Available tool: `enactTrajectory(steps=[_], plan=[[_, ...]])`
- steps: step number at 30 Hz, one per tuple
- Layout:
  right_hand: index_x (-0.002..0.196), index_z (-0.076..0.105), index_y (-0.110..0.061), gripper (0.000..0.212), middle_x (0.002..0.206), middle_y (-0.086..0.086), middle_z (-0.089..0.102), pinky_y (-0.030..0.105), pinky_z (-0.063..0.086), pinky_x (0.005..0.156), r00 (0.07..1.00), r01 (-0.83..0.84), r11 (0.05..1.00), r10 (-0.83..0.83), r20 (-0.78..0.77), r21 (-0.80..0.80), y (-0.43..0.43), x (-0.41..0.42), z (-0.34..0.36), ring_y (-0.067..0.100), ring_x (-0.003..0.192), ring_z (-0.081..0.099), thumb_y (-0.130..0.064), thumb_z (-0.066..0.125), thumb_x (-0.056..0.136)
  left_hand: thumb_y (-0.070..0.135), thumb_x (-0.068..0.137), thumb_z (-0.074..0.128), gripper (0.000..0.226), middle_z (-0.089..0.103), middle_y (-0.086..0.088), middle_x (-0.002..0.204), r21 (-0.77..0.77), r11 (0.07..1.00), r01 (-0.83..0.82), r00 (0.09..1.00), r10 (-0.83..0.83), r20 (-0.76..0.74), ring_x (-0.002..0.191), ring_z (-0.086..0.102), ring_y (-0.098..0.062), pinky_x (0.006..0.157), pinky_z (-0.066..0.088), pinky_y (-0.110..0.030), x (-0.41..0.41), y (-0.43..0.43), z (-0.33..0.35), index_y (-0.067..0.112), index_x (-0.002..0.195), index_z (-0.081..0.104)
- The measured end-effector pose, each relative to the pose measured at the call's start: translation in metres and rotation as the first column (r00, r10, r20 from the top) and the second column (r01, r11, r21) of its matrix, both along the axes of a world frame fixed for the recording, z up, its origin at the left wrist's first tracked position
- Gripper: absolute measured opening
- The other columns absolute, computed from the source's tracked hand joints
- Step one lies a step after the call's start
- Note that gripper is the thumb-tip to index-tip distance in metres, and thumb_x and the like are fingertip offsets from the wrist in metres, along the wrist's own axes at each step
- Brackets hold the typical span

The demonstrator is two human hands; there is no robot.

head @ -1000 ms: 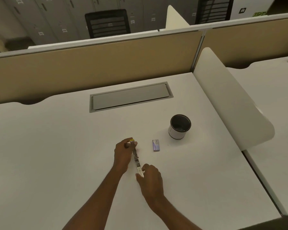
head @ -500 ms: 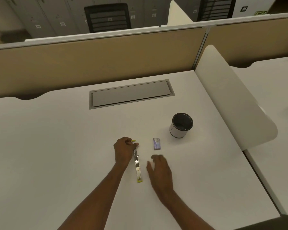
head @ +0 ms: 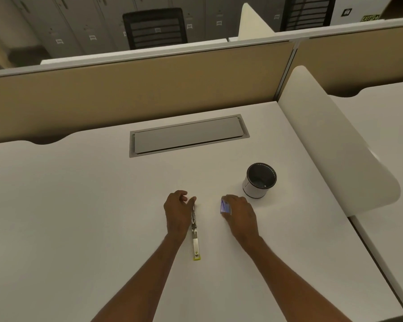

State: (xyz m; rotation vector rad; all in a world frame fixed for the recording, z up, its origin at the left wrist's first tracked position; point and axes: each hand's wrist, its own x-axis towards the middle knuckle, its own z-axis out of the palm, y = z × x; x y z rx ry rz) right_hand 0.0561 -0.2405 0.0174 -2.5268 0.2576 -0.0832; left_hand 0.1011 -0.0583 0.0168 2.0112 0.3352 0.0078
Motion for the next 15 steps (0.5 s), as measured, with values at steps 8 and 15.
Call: enactTrajectory(steps=[8, 15], plan=[[0.119, 0.058, -0.019, 0.047, 0.116, -0.005, 0.056, 0.007, 0.053, 0.073, 0.996, -0.043, 0.897, 0.006, 0.086, 0.439, 0.011, -0.011, 0.025, 0.012, 0.095, 0.064, -0.019, 0.084, 0.080, 0.030, 0.103, 0.062, 0.021, 0.079, 0.004, 0.107, -0.193, 0.957, 0.215, 0.973, -0.228, -0.044, 0.090, 0.077, -0.012, 0.083, 0.062, -0.027, -0.015, -0.019, 0.044, 0.020, 0.113, 0.077], [0.120, 0.065, -0.015, 0.047, 0.119, 0.002, 0.052, 0.010, 0.056, 0.080, 0.987, -0.030, 0.825, -0.065, 0.148, 0.565, 0.024, -0.029, 0.055, 0.009, 0.099, 0.066, -0.010, 0.085, 0.077, 0.010, 0.089, 0.079, 0.019, 0.081, -0.014, 0.102, -0.577, 0.803, 0.153, 0.916, -0.334, -0.222, 0.095, 0.079, -0.031, 0.079, 0.064, -0.031, -0.037, -0.014, 0.075, 0.008, 0.109, 0.078]])
